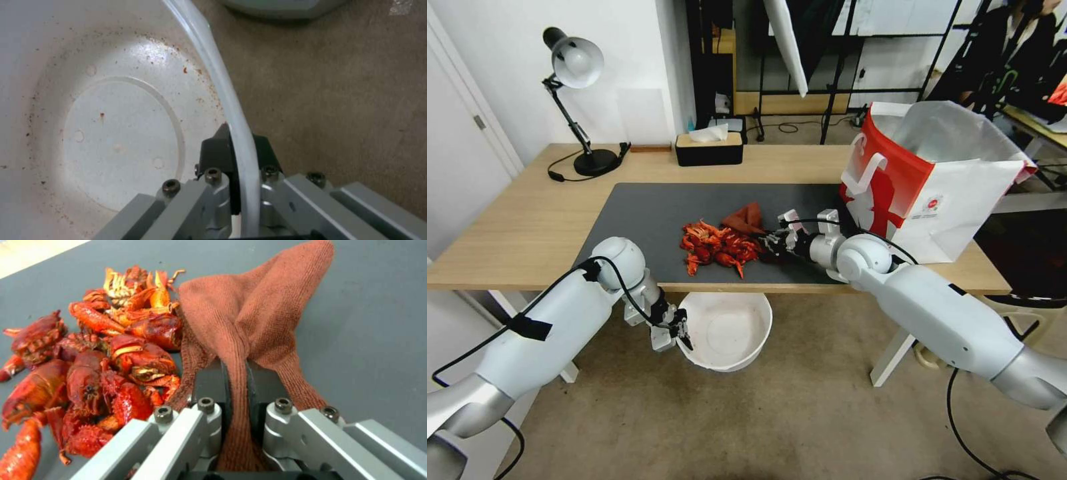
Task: Sweep shrimp from table into container with towel, then put container into takeout bag.
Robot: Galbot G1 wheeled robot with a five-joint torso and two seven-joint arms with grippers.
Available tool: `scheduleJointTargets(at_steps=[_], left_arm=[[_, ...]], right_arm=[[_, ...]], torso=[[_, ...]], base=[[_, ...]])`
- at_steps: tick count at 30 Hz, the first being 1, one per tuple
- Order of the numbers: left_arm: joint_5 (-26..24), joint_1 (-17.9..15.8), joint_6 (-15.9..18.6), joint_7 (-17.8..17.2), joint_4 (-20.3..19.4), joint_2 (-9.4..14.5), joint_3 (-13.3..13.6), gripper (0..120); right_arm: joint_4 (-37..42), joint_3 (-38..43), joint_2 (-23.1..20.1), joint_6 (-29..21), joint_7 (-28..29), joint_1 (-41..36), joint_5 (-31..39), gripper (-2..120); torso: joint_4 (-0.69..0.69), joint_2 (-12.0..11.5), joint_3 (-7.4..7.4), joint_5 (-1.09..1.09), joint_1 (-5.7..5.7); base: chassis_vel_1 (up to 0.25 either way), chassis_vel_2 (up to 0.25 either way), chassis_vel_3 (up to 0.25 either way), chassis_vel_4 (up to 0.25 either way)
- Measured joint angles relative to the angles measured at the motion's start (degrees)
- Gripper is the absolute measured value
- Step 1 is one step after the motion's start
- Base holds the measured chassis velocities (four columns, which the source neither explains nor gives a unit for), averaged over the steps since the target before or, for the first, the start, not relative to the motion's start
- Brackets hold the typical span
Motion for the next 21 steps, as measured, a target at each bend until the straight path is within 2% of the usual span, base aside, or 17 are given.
scheduleJointTargets(at_steps=[13, 21], left_arm=[[-0.02, 0.08, 0.00, 0.00, -0.23, -0.01, -0.03, 0], [-0.24, 0.31, 0.00, 0.00, -0.27, 0.91, -0.32, 0]], right_arm=[[3.38, 0.06, -1.28, -1.01, 1.27, -1.26, 0.83, 5], [7.39, 0.08, -3.03, -1.58, 2.82, -3.01, 1.67, 5]], torso=[[0.00, 0.00, 0.00, 0.00, 0.00], [0.00, 0.00, 0.00, 0.00, 0.00]], base=[[0.000, 0.000, 0.000, 0.000], [0.000, 0.000, 0.000, 0.000]])
